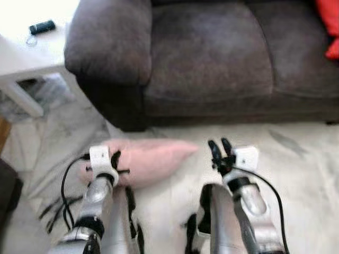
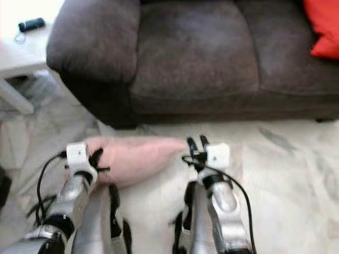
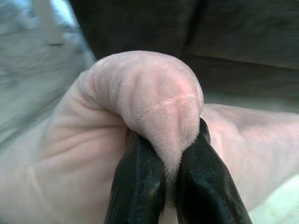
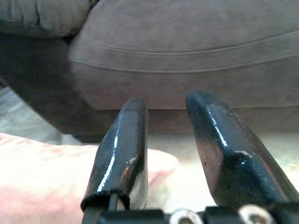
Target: Move the pillow to the sofa from floor
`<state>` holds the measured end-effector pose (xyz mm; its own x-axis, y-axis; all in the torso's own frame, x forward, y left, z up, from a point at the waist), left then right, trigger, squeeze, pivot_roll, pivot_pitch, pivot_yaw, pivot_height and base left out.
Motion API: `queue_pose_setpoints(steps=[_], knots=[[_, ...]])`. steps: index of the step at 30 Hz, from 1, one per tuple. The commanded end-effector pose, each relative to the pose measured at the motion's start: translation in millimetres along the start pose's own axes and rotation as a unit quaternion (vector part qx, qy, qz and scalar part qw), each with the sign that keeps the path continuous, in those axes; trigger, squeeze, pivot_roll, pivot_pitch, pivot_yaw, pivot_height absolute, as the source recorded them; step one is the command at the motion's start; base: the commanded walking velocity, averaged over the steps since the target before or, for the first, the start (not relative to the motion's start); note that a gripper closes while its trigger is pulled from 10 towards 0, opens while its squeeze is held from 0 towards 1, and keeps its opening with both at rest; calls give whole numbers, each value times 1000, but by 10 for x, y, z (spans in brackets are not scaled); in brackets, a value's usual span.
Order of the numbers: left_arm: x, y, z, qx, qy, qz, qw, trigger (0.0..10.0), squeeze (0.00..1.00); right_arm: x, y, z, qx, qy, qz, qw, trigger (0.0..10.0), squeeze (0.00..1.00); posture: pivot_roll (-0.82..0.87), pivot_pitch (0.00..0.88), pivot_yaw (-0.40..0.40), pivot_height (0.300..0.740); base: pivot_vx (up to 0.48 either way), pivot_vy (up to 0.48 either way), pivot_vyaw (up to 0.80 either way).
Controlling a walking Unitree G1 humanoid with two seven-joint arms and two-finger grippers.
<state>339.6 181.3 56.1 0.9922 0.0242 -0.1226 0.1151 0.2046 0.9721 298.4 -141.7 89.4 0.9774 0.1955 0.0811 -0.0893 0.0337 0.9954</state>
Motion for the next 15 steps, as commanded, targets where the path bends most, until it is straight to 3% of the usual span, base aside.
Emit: queue_pose_setpoints(steps=[1, 15], knots=[[-5, 77, -47, 10, -5, 22, 1000, 10000, 0, 0, -43, -47, 3, 5, -5, 1000, 10000, 0, 39, 228, 4, 536, 0, 0, 0], [7, 141, 52, 20, -36, 40, 998, 10000, 0, 99, -67, -4, -1, -2, -5, 1000, 10000, 0, 33, 169, 14, 536, 0, 0, 0]])
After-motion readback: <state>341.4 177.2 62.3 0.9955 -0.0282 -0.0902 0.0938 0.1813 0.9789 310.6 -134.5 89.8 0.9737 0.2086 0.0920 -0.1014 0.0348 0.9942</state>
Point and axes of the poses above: a point about 5 cm out from each wrist's last joint towards the gripper, its own x axis pointing out of the wrist towards the gripper, its own y axis along the axis of the wrist's last joint, z = x × y, the point moved 1 cm from there along x, pointing out of the wrist towards the gripper, and after that the axes turned 6 degrees about -x, right-handed, at the moved point
